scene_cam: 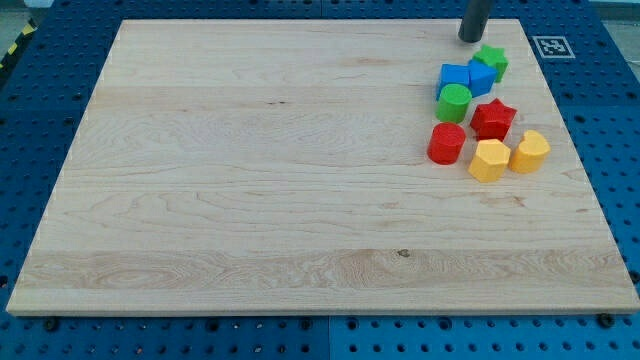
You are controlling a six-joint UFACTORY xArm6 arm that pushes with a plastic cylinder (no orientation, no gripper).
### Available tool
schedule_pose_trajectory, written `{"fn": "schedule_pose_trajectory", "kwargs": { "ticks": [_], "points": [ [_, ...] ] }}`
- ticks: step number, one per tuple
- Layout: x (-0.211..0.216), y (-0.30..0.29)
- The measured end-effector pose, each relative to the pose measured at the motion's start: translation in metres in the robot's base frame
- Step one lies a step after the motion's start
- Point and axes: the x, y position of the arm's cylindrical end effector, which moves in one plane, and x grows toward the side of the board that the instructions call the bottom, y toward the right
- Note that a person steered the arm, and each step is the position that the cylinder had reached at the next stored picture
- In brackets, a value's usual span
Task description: Move the green star to the right of the blue triangle
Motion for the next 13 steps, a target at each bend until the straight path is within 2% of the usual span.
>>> {"fn": "schedule_pose_trajectory", "kwargs": {
  "ticks": [1, 6, 7, 9, 10, 11, 12, 13],
  "points": [
    [0.017, 0.000],
    [0.041, 0.020],
    [0.052, 0.048],
    [0.063, 0.060],
    [0.026, 0.054],
    [0.001, 0.017],
    [0.001, -0.036],
    [0.015, -0.033]
  ]
}}
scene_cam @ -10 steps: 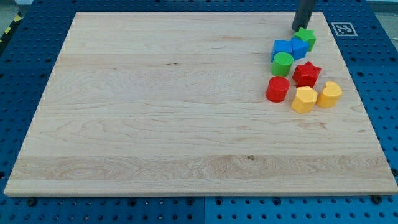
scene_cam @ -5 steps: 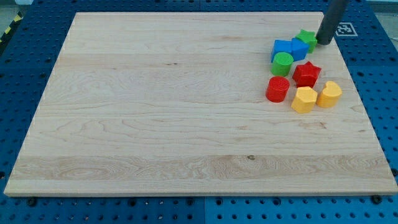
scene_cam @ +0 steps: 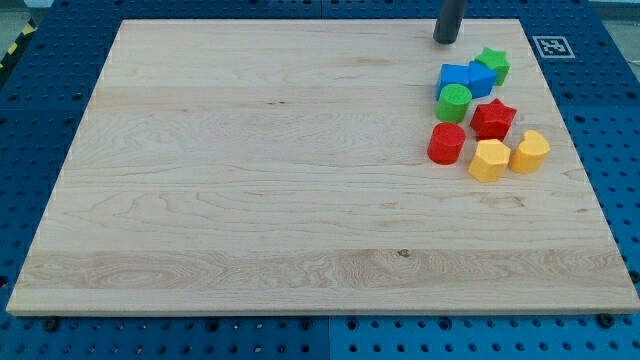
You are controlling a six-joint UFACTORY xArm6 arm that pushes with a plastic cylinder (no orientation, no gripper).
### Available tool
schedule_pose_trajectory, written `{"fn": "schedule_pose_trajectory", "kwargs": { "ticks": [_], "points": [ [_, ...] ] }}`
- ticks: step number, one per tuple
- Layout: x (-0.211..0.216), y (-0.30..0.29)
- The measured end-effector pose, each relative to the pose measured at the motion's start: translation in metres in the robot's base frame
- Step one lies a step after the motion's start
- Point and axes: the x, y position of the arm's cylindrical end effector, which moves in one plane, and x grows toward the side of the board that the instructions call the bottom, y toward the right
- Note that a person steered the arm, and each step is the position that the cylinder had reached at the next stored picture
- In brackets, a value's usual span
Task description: Move the green star to the right of the blue triangle
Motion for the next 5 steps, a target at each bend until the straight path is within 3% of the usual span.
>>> {"fn": "schedule_pose_trajectory", "kwargs": {
  "ticks": [5],
  "points": [
    [0.0147, 0.0046]
  ]
}}
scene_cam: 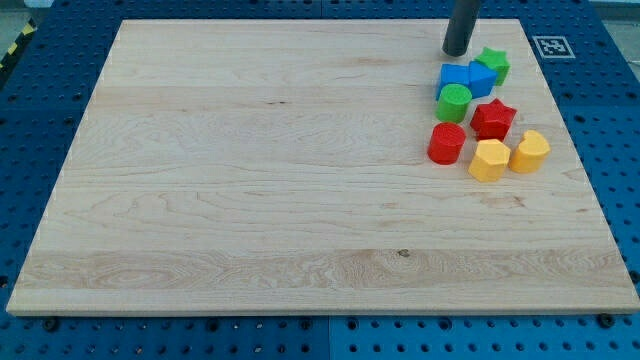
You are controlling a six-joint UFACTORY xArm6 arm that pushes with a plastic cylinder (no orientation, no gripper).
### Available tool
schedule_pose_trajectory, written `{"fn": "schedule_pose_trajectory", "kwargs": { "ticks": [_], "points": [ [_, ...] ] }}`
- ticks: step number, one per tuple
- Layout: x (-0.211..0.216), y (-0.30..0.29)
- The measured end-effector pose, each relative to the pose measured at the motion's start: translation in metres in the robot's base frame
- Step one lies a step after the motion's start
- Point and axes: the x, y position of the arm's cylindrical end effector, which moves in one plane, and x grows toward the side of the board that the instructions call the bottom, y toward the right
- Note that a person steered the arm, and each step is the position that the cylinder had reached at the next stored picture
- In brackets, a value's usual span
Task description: Move the green star to the right of the blue triangle
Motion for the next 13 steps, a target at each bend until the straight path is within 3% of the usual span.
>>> {"fn": "schedule_pose_trajectory", "kwargs": {
  "ticks": [6, 7, 8, 9, 13],
  "points": [
    [0.049, 0.036],
    [0.036, 0.036],
    [-0.003, 0.043],
    [0.006, 0.069],
    [0.035, 0.069]
  ]
}}
